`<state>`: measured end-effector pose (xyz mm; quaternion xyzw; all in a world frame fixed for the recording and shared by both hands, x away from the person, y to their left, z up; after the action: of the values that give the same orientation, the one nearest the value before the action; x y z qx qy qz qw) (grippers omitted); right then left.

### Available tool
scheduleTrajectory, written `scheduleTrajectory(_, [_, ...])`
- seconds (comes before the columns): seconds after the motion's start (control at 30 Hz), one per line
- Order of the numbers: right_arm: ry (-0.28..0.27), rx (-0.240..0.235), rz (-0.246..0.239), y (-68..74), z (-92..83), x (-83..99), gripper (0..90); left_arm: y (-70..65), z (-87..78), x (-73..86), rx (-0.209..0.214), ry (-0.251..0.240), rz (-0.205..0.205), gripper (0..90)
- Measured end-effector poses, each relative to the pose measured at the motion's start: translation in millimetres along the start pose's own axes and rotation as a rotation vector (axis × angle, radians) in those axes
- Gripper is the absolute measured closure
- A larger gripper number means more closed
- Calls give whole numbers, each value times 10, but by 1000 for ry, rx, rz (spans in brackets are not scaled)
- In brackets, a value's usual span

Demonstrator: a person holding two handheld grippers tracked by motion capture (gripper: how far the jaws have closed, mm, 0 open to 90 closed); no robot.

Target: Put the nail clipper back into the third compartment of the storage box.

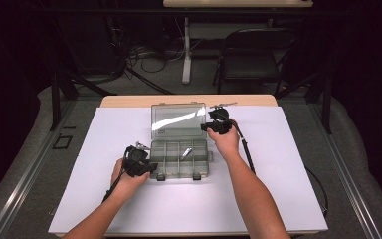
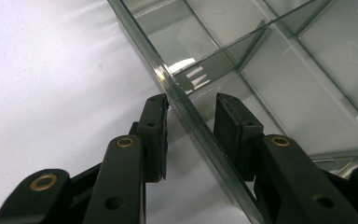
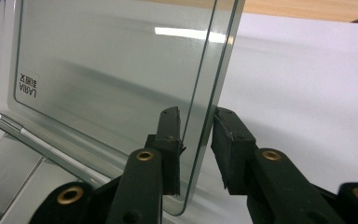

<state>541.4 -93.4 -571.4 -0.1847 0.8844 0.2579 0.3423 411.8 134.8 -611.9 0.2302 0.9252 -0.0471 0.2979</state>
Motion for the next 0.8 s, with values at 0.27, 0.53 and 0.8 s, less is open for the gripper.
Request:
scheduleTrajectory(0.27, [-9, 1, -10, -6, -27, -9, 784, 2, -1, 1, -1, 1, 3, 645])
scheduleTrajectory(0.53, [-21, -11, -7, -10, -44, -10, 807, 0, 0, 1, 2, 0, -3, 646])
scheduleTrajectory(0.8, [-37, -4, -33, -7, -59, -8, 819, -1, 0, 2, 2, -2, -5, 647])
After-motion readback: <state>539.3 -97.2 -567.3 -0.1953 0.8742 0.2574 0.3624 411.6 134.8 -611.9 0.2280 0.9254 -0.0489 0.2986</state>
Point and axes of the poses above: each handheld gripper's, and its own axes: z roughly forward along the jaws, x roughly out of its underside, y roughly to its left, the point moved 8 cm from there along z, roughly forward along the jaws, and after that the axes turned 9 degrees about -x, right-handed, at the moved point
